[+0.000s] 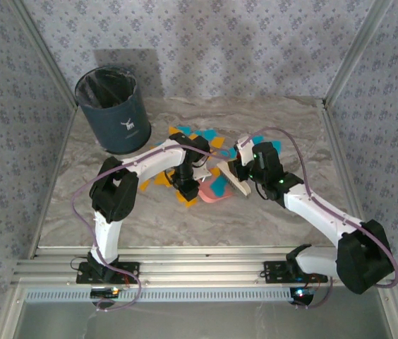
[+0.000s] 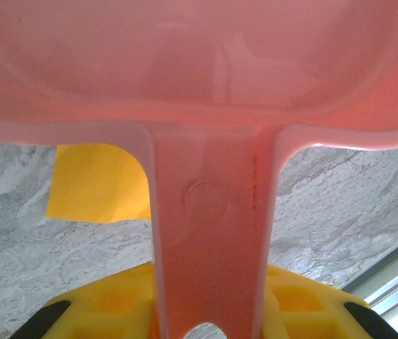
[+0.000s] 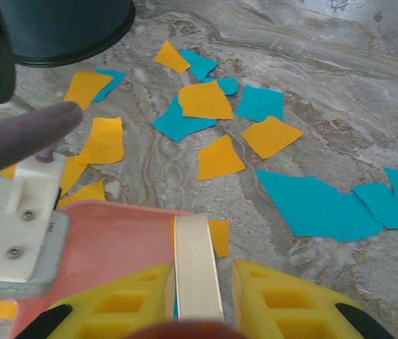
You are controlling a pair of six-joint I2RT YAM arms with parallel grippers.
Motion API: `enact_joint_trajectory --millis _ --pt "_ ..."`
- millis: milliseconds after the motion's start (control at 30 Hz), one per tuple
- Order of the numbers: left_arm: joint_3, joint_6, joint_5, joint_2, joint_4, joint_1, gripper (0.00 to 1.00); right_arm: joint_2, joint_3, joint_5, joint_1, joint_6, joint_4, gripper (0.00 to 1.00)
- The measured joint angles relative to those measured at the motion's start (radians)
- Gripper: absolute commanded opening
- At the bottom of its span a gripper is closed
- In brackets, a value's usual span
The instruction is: Sweep away the paper scraps from the table
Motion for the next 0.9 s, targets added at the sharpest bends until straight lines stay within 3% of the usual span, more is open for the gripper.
enact_joint_trajectory --millis 333,633,900 --pt "0.0 -0.016 -0.003 0.0 0.002 0.016 0.0 -0.059 0.0 -0.029 0.002 0.01 -0.034 0.0" --pt "0.0 -0.026 -0.007 0.0 0.002 0.037 0.0 -0.085 -0.001 0.114 0.002 0.01 -0.015 0.0" --pt "0.0 -0.039 -0.018 0.0 0.002 0.047 0.0 0.077 0.073 0.167 -0.01 -0.01 0.059 0.0"
